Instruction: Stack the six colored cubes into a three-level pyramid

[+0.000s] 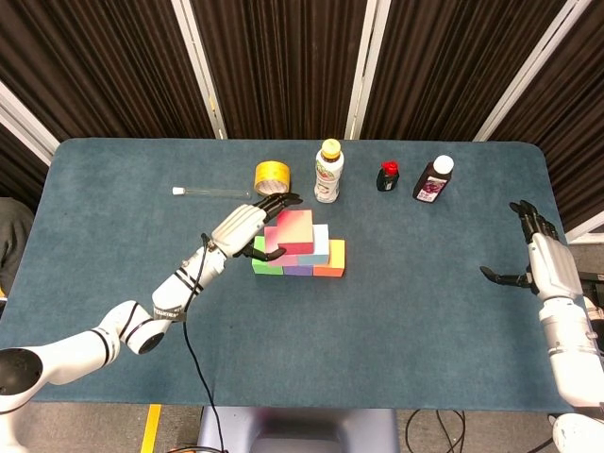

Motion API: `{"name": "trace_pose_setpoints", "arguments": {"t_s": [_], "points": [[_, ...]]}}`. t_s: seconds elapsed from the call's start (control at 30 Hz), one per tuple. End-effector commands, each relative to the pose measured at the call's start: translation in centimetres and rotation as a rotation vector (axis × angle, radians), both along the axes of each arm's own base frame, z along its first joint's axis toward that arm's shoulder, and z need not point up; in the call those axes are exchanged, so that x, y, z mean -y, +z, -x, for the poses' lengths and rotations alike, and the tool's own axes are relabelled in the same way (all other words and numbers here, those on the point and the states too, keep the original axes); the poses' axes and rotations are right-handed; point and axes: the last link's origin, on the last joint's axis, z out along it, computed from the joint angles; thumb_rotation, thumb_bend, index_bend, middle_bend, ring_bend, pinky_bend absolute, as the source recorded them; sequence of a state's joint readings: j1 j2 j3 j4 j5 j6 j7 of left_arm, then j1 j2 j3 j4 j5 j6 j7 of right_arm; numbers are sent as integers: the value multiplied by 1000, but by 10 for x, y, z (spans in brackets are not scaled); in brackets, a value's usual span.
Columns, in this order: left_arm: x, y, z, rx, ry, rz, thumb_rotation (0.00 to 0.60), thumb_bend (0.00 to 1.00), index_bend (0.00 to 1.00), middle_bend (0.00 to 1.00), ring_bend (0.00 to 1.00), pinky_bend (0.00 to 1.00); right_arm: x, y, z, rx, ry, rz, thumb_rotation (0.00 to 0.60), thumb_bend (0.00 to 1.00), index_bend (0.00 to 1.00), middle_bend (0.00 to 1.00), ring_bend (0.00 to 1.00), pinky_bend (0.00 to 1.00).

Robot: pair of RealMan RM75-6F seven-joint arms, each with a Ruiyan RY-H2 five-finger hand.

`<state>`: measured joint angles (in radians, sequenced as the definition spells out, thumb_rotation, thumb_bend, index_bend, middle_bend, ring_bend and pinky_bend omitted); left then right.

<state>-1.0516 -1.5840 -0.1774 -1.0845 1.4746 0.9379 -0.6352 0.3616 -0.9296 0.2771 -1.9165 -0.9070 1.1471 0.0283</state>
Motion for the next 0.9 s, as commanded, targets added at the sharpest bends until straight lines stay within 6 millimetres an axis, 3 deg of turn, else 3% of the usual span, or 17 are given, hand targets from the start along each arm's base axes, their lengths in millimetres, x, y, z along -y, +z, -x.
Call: {"name": "trace_pose_setpoints", "arguments": {"t_s": [0.03,0.27,0.43,0.53,0.67,0.77,0.9], "points": [[1,0,0,-2,0,9,600,319,32,0,3,202,0,1,0,0,-1,1,600,274,9,59,0,64],[10,11,-3,63,0,32,600,318,0,0,0,127,-1,6,0,11,3,13,600,274,8,59,0,56],[9,50,15,118,56,-36,600,316,0,0,0,132,-4,11,0,44,29,13,600,274,7,59,0,96],[8,79,43,96,119,-131,600,313,8,7,4,146,-9,12,5,68,60,-30,600,274,9,59,0,130],[19,114,91,27,220,-279,600,310,115,93,72,173,-19,16,16,13,122,-52,600,274,31,70,4,165],[42,136,132,-54,300,-389,600,314,172,139,113,191,-31,17,25,-62,196,-23,600,274,67,103,17,178],[81,147,173,-124,381,-467,600,317,216,184,146,204,-49,14,36,-99,241,21,600,274,95,116,17,181]]}}
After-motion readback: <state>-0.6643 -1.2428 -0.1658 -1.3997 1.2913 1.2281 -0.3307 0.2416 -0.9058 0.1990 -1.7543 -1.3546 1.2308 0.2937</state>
